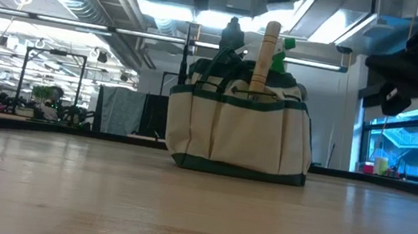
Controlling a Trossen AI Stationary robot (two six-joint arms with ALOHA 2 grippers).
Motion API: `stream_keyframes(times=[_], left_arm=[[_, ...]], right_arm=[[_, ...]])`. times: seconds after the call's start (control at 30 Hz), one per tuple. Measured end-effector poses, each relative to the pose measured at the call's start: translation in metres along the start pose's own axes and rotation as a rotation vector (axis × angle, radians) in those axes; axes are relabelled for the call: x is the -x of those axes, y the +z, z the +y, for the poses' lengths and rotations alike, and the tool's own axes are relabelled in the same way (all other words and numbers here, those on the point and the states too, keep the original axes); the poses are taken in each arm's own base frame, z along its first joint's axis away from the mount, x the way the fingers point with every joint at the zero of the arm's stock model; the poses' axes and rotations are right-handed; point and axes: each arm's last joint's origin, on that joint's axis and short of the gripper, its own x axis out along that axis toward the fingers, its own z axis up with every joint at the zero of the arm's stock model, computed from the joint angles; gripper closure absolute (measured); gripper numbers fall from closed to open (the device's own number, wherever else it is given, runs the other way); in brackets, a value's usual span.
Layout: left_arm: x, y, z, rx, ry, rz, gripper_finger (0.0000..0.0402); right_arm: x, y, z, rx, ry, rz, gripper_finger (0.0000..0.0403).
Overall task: Pick & Place Garden tools in Gardening bag
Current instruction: Return to Home Position
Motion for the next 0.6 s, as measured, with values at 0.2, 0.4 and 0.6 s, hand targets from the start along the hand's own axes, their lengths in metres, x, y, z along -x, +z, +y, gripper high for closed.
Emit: stream_keyframes(times=[0.2, 0.4, 0.6], left_arm=[[-0.002, -0.004, -0.015, -0.051, 0.014, -0.005, 0.04], [-0.002, -0.008, -0.025, -0.013, 0.03, -0.009, 0.04], [-0.002, -0.01, -0.034, -0.028, -0.031, 0.015, 0.04]], right_arm=[[0.0, -0.001, 0.0, 0.0, -0.003, 0.013, 0.0402], [0.0, -0.001, 0.0, 0.001, -0.004, 0.015, 0.0402], [0.0, -0.001, 0.0, 0.001, -0.004, 0.015, 0.0402]])
